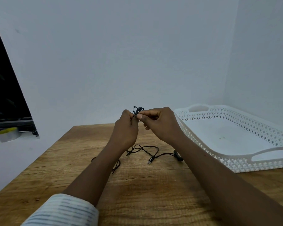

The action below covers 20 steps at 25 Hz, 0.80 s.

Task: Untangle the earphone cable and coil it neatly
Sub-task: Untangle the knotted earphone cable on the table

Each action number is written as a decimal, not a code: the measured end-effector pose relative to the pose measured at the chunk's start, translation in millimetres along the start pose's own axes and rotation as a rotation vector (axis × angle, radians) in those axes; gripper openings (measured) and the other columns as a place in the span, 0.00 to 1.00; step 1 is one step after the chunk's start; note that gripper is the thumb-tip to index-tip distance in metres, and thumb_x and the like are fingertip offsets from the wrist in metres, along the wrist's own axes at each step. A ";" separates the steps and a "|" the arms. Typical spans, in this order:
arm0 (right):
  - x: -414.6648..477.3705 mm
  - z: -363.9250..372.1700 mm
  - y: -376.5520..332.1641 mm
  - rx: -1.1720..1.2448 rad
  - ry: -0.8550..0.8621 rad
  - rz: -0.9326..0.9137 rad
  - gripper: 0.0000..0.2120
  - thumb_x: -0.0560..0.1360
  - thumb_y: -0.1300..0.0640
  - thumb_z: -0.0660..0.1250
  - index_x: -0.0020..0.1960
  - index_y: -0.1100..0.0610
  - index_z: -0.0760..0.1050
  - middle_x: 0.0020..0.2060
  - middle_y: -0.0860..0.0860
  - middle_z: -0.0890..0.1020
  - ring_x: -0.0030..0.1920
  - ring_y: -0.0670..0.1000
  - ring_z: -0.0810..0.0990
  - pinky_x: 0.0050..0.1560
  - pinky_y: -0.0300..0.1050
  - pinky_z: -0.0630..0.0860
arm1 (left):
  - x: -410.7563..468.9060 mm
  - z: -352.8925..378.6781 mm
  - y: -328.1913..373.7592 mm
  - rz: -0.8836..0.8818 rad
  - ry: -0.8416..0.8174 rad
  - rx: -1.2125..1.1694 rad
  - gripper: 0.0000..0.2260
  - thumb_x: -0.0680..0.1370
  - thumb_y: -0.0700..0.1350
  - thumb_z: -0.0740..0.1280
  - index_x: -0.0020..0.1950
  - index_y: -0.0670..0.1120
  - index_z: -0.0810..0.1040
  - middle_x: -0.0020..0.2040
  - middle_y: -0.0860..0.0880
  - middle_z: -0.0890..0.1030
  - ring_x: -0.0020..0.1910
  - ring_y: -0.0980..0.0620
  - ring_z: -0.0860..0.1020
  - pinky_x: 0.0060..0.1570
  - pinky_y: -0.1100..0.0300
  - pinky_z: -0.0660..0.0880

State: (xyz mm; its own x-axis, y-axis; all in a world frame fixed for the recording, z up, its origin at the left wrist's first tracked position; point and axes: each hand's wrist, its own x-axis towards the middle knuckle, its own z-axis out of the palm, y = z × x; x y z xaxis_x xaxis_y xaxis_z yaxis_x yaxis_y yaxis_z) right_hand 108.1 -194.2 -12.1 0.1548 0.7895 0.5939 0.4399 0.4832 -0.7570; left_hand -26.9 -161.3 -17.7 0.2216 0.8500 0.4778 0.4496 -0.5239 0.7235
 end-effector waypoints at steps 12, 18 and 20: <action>4.1 -2.0 3.1 -0.170 0.131 -0.037 0.07 0.76 0.56 0.70 0.43 0.57 0.86 0.27 0.40 0.78 0.30 0.40 0.79 0.34 0.30 0.73 | -6.8 10.7 -0.9 0.192 -0.042 -0.005 0.06 0.84 0.47 0.54 0.55 0.45 0.64 0.28 0.49 0.68 0.20 0.56 0.61 0.23 0.64 0.58; 2.8 0.9 -1.4 -0.036 0.104 -0.065 0.05 0.75 0.57 0.72 0.46 0.56 0.86 0.35 0.44 0.85 0.35 0.41 0.83 0.40 0.34 0.78 | -4.1 12.8 -5.6 0.095 0.032 -0.070 0.09 0.84 0.48 0.55 0.49 0.44 0.66 0.30 0.48 0.72 0.22 0.58 0.63 0.23 0.65 0.60; 3.6 1.2 -1.0 0.094 0.088 0.010 0.05 0.74 0.58 0.73 0.48 0.57 0.86 0.36 0.47 0.85 0.35 0.42 0.84 0.38 0.38 0.80 | -2.7 13.7 -6.6 0.040 0.051 -0.156 0.09 0.84 0.48 0.55 0.46 0.45 0.65 0.29 0.49 0.71 0.25 0.55 0.64 0.26 0.60 0.62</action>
State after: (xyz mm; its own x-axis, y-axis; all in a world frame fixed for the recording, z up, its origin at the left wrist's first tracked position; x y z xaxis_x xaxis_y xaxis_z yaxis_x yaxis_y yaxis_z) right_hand 107.2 -191.4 -9.6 0.2380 0.7603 0.6044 0.3538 0.5116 -0.7830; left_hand -18.6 -159.4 -30.6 0.1906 0.8264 0.5298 0.3004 -0.5629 0.7700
